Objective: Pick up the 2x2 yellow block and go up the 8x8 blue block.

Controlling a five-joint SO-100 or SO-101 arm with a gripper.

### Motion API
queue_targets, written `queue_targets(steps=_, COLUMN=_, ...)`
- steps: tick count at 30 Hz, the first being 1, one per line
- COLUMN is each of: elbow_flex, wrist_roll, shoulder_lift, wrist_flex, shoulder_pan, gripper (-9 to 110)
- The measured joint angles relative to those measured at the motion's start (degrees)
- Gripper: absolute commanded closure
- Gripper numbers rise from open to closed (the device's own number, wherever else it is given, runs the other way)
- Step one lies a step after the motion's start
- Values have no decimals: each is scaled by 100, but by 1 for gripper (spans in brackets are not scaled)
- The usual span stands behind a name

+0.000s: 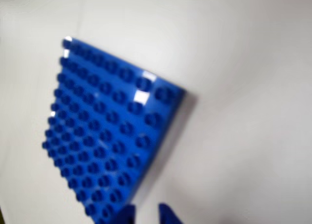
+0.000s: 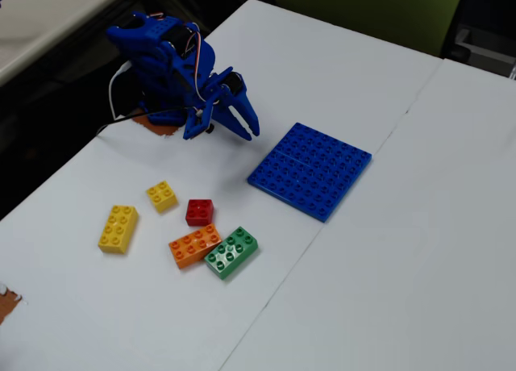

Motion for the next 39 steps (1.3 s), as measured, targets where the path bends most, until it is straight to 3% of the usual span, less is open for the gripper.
queue_targets(steps=5, elbow_flex=-202, wrist_roll=-2602, shoulder_lift=0, wrist_flex=-176, shoulder_pan=-141, gripper=100)
queue_targets(steps=10, elbow_flex=-316, wrist_roll=-5713, shoulder_lift=0, wrist_flex=466, shoulder_pan=-132, gripper=101)
queue_targets(steps=13, elbow_flex=-413, wrist_roll=-6768, shoulder_lift=0, wrist_flex=853, shoulder_pan=44, gripper=101)
queue_targets(steps=26, elbow_flex=-747, wrist_roll=-8561, shoulder_lift=-114, wrist_flex=1819, shoulder_pan=791, gripper=97)
queue_targets(steps=34, elbow_flex=-3120, wrist_roll=-7471, shoulder_lift=-2285, wrist_flex=2830, shoulder_pan=1178, gripper=95)
queue_targets(steps=39, elbow_flex=-4298, wrist_roll=-7225, shoulder_lift=-4201, wrist_flex=3085, shoulder_pan=2136, gripper=90)
